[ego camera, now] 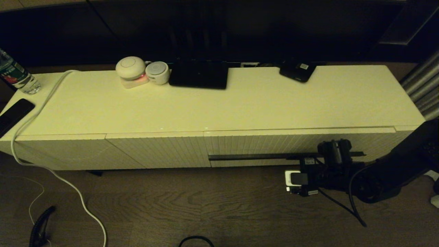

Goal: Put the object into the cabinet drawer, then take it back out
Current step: Open the drawer

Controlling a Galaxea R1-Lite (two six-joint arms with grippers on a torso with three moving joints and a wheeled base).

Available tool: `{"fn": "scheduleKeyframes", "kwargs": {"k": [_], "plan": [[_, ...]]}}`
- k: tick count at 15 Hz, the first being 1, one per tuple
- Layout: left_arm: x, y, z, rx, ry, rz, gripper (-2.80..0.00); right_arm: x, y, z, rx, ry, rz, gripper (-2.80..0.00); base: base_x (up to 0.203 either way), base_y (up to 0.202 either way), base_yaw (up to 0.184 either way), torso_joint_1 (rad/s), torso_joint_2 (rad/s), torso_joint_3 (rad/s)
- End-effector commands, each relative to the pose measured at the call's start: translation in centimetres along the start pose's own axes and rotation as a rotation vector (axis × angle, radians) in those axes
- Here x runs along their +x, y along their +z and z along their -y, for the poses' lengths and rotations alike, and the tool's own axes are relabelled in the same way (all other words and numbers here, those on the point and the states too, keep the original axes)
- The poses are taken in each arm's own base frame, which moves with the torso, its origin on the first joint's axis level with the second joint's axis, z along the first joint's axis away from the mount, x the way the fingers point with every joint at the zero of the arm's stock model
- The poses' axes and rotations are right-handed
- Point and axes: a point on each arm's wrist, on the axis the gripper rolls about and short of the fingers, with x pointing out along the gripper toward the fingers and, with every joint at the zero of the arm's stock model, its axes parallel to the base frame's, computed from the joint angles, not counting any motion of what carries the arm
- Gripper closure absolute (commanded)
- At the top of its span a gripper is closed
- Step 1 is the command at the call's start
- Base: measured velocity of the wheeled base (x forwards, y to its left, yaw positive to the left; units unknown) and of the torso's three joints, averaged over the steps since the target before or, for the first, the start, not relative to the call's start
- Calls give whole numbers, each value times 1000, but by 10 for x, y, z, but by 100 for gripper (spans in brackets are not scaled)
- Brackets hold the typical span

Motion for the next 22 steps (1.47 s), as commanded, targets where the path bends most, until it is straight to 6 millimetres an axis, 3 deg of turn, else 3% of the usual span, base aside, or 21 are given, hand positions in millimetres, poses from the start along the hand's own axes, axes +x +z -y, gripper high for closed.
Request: {"fn": "scheduleKeyframes", "kwargs": {"k": [1,10,22], "plan": [[0,0,0,0,0,0,0,6,-5,0,-2,-1,-10,-280,0,0,0,0,0,0],[0,0,0,0,0,0,0,9,-11,24,-3,-76,-33,-280,0,0,0,0,0,0],[0,0,0,0,0,2,0,9,-19,16,30,32,-91,-280,0,0,0,0,0,0]]}}
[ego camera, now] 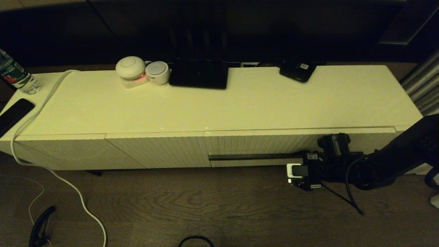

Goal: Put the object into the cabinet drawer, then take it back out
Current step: Open the drawer

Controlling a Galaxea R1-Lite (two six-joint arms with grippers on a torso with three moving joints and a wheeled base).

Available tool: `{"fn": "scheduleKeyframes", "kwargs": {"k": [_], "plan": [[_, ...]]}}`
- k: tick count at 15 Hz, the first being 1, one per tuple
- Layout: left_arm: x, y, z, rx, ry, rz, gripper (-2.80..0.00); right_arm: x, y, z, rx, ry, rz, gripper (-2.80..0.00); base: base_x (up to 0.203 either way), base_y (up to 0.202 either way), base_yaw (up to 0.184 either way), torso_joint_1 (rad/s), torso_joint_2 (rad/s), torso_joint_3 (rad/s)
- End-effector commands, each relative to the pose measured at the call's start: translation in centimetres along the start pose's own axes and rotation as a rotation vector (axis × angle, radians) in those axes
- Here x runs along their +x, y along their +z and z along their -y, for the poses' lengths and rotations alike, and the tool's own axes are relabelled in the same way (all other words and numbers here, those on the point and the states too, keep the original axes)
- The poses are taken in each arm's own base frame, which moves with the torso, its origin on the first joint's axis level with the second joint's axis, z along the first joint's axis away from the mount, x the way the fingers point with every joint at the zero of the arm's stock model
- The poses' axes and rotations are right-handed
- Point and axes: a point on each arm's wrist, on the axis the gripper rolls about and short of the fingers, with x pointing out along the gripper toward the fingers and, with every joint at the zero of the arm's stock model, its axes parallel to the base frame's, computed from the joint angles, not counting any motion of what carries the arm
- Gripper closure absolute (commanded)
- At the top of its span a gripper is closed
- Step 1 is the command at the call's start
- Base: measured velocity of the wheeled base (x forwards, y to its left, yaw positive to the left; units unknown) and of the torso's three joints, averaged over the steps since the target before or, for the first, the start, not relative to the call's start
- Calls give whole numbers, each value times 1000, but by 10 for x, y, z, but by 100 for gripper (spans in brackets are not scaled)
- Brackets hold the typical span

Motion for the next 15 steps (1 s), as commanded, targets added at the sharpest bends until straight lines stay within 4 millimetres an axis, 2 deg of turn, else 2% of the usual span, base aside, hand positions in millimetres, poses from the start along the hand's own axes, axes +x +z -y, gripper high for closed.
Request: {"fn": "scheduleKeyframes", "kwargs": {"k": [1,6,10,15], "plan": [[0,0,0,0,0,1,0,1,0,-1,-7,4,-1,-280,0,0,0,0,0,0],[0,0,0,0,0,1,0,3,-2,-6,-1,32,-11,-280,0,0,0,0,0,0],[0,0,0,0,0,1,0,2,-4,-18,6,81,-19,-280,0,0,0,0,0,0],[0,0,0,0,0,2,0,-7,-5,-30,3,128,-26,-280,0,0,0,0,0,0]]}}
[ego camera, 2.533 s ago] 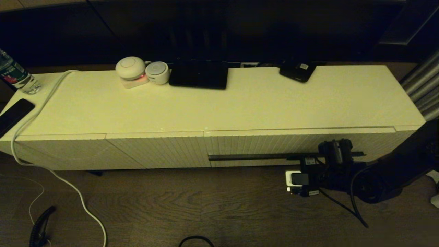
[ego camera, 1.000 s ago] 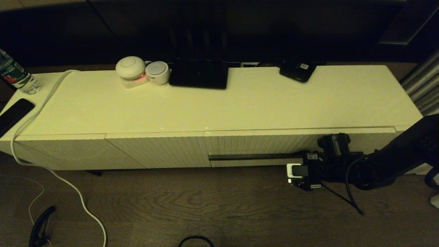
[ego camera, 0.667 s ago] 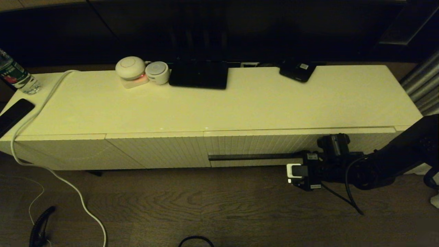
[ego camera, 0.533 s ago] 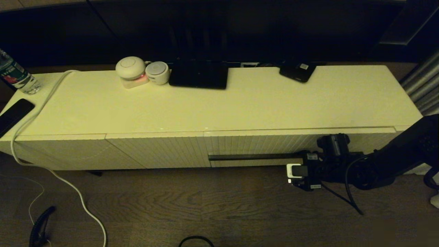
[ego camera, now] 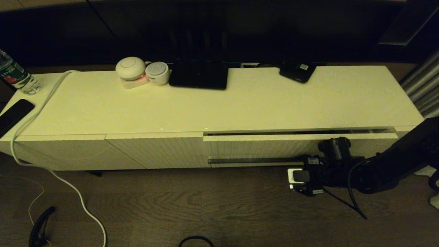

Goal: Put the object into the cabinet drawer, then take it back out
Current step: Open the drawer

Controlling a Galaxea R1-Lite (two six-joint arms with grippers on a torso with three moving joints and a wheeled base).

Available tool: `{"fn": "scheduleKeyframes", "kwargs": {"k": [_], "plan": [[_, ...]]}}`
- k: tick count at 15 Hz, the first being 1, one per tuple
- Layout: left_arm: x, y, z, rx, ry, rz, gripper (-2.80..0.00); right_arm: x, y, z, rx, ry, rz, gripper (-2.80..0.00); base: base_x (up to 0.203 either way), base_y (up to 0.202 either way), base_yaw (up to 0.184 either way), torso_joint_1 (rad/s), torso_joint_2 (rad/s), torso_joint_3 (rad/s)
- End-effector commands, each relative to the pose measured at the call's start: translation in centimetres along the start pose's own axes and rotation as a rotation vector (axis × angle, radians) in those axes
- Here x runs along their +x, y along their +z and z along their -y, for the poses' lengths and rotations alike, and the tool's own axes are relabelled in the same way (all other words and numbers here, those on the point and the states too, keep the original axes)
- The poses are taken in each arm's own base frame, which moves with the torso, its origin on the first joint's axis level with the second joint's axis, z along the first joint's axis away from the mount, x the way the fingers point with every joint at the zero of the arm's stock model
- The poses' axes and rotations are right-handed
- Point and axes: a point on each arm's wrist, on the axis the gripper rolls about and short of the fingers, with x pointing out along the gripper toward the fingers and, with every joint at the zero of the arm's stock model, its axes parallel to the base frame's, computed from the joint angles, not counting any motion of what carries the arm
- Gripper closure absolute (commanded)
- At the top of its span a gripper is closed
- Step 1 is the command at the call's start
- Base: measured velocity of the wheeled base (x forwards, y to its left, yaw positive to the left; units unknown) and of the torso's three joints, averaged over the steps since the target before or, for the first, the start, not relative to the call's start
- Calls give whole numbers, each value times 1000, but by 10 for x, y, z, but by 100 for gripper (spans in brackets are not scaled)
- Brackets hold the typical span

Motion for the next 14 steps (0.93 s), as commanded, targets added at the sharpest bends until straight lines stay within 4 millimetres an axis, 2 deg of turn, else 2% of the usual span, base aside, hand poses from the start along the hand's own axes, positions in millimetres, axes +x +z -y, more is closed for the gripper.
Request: {"fn": "scheduleKeyframes", "kwargs": {"k": [1,7,11,14], "plan": [[0,0,0,0,0,0,0,-4,0,-6,-6,25,-3,-280,0,0,0,0,0,0],[0,0,0,0,0,-1,0,-21,3,-27,-17,105,1,-280,0,0,0,0,0,0],[0,0,0,0,0,1,0,-42,6,-38,-22,133,-1,-280,0,0,0,0,0,0],[0,0,0,0,0,0,0,-64,14,-36,-39,100,15,-280,0,0,0,0,0,0]]}}
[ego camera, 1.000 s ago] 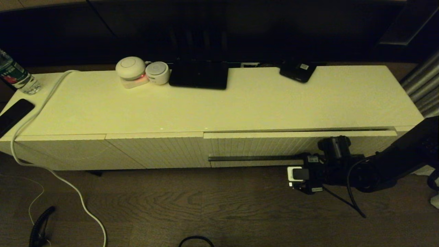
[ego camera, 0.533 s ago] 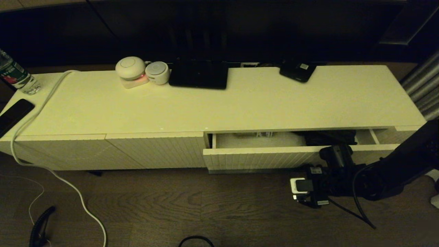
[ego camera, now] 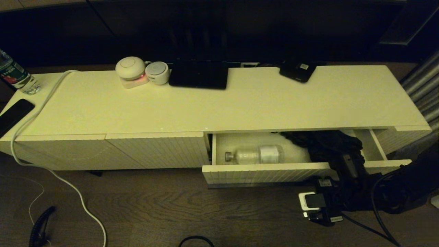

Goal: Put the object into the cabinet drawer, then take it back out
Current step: Open the drawer

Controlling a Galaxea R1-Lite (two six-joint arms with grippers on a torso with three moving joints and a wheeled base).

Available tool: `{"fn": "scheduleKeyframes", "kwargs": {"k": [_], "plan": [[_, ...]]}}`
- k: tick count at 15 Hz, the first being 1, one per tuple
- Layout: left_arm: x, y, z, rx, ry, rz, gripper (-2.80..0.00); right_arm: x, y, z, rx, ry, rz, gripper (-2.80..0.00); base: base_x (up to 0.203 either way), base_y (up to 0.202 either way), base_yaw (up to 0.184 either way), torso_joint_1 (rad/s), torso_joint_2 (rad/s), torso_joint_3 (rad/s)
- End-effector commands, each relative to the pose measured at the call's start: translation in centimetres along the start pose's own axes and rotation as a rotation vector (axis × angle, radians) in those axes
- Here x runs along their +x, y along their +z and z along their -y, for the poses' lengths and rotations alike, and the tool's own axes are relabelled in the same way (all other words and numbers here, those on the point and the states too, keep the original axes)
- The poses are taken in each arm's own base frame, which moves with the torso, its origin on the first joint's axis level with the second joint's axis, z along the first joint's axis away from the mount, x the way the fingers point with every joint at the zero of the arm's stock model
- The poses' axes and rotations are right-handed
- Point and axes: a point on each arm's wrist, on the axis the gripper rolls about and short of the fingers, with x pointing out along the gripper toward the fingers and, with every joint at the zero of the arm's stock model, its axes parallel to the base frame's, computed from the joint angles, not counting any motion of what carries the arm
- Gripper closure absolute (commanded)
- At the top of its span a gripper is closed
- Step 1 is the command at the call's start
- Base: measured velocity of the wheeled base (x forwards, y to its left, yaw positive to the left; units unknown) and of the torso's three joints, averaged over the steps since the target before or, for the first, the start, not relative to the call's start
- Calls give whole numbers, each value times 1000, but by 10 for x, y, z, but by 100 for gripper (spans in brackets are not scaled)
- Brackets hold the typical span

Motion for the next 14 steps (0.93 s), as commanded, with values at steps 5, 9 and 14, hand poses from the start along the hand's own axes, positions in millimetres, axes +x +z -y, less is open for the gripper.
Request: {"fn": "scheduleKeyframes", "kwargs": {"k": [5,9,14], "plan": [[0,0,0,0,0,0,0,-84,19,8,-36,-109,15,0,0,0,0,0,0,0],[0,0,0,0,0,0,0,-142,16,-1,13,-109,-21,0,0,0,0,0,0,0],[0,0,0,0,0,0,0,-186,21,4,465,-12,-44,0,0,0,0,0,0,0]]}}
